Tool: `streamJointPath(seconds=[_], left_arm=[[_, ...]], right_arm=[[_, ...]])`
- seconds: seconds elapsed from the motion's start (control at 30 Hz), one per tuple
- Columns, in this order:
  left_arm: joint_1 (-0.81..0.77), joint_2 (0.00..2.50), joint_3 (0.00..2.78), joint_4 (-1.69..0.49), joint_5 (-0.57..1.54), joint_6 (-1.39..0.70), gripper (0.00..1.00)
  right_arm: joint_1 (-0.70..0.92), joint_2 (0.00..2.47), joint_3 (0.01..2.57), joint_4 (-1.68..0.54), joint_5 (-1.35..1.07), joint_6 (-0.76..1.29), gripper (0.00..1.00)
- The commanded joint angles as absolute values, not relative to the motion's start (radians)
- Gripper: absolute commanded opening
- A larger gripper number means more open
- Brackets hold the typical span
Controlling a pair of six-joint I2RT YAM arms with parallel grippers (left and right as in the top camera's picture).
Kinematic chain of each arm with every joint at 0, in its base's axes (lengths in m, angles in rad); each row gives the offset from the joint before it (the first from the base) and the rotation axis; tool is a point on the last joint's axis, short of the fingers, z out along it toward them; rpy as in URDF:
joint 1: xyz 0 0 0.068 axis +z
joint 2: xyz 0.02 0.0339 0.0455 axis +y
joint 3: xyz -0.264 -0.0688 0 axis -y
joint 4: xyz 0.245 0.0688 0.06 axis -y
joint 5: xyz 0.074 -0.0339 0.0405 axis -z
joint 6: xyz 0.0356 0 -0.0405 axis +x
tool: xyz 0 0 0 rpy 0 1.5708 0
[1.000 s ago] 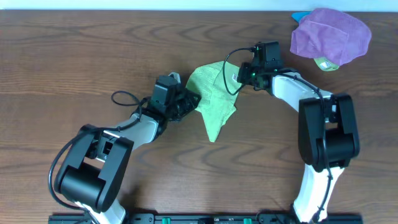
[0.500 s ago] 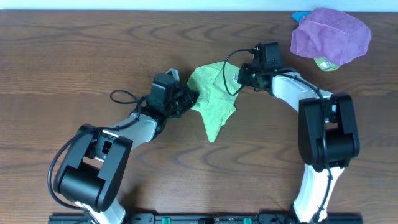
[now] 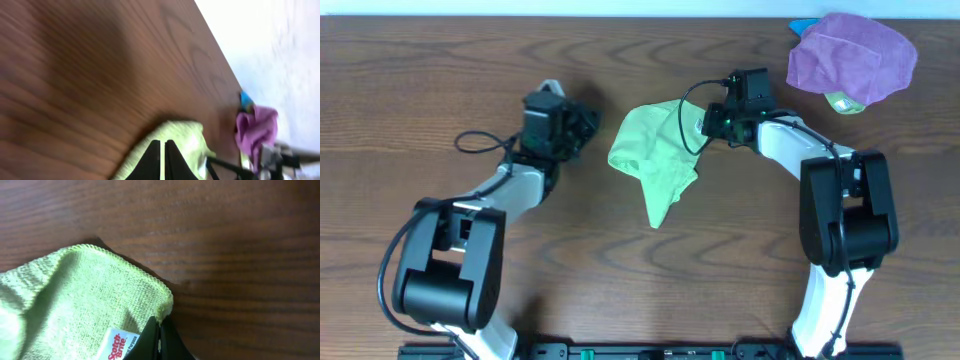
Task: Fold the cloth
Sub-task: 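Grasp the green cloth's left corner with the left gripper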
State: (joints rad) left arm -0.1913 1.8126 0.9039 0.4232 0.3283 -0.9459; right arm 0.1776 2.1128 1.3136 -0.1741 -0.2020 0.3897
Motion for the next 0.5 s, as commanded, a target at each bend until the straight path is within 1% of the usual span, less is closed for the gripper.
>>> streamJointPath(seconds=[0.0,0.1,0.2,0.23,0.27,0.3,0.33,0.37,0.4,0.47], left_arm=[[-0.159,1.827,0.927,0.423,0.272,-0.941,0.06],[-0.139,1.827,0.927,0.424,0.288,-0.934,0.06],[-0.140,1.827,0.929,0.424,0.392,-0.923,0.06],[-0.147,1.827,0.930,0.423,0.435,-0.920,0.08],[-0.158,1.827,0.930,0.417,0.467,-0.919,0.14],[-0.174,1.827,0.930,0.410,0.495,-0.919,0.23],[-0.193,1.827,0.930,0.393,0.504,-0.920,0.36],[-0.224,1.827,0.930,0.366,0.506,-0.921,0.46],[-0.240,1.827,0.930,0.354,0.507,-0.921,0.53],[-0.281,1.827,0.930,0.323,0.507,-0.921,0.75]], right_arm=[[0.171,2.127,1.311,-0.143,-0.199,0.365,0.01],[0.171,2.127,1.314,-0.106,-0.199,0.366,0.01],[0.171,2.127,1.324,-0.104,-0.199,0.366,0.01],[0.171,2.127,1.326,-0.104,-0.199,0.366,0.01],[0.171,2.127,1.328,-0.104,-0.199,0.366,0.01],[0.171,2.127,1.328,-0.103,-0.199,0.367,0.01],[0.171,2.127,1.328,-0.104,-0.199,0.370,0.01],[0.171,2.127,1.328,-0.105,-0.200,0.371,0.01],[0.171,2.127,1.328,-0.105,-0.200,0.371,0.01],[0.171,2.127,1.328,-0.109,-0.200,0.371,0.01]])
